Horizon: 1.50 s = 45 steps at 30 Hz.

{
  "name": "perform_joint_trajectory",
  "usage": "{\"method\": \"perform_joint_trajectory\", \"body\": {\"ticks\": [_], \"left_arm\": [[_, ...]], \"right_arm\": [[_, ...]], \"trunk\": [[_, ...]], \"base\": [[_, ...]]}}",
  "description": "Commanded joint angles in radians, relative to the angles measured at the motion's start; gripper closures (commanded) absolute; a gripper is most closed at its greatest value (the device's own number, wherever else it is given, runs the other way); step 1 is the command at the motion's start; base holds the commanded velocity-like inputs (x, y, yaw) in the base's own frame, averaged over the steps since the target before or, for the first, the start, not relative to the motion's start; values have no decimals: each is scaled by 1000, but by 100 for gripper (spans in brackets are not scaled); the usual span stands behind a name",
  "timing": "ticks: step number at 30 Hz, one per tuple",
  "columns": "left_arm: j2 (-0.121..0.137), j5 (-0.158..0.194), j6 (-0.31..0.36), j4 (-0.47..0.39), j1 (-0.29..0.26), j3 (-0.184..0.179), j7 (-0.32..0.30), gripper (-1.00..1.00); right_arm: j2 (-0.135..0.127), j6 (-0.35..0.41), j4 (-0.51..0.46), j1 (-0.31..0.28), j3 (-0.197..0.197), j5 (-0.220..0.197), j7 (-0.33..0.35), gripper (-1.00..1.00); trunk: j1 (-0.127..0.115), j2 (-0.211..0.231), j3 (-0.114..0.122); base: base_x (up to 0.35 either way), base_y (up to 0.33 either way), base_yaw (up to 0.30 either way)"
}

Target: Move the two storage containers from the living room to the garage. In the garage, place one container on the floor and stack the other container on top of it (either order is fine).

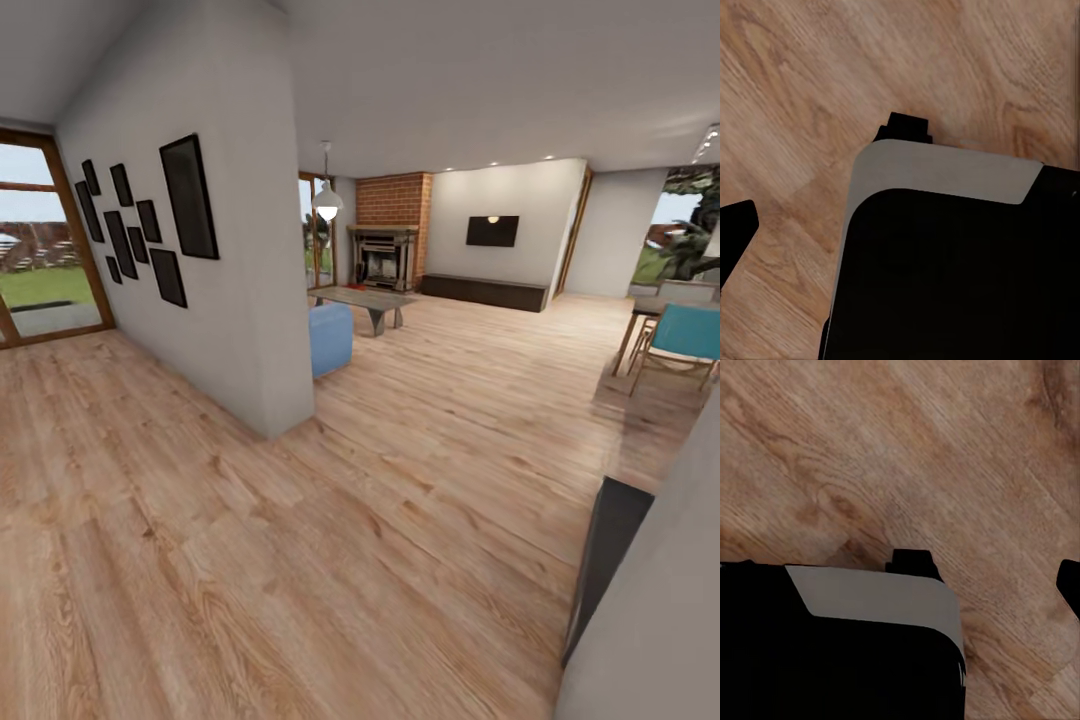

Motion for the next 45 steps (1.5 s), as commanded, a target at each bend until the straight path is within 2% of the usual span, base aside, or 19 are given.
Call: {"method": "perform_joint_trajectory", "body": {"ticks": [1, 45], "left_arm": [[0, 6, 4, 0, 0, 1, 2, -100], [1, 7, 4, 0, -1, 1, 2, -100]], "right_arm": [[1, -5, 2, -1, 8, -8, -1, -100], [-2, -5, 2, -1, 10, -8, -1, -100]], "trunk": [[1, 0, -1], [1, 0, -1]], "base": [[322, 0, 0], [322, 0, 0]]}}
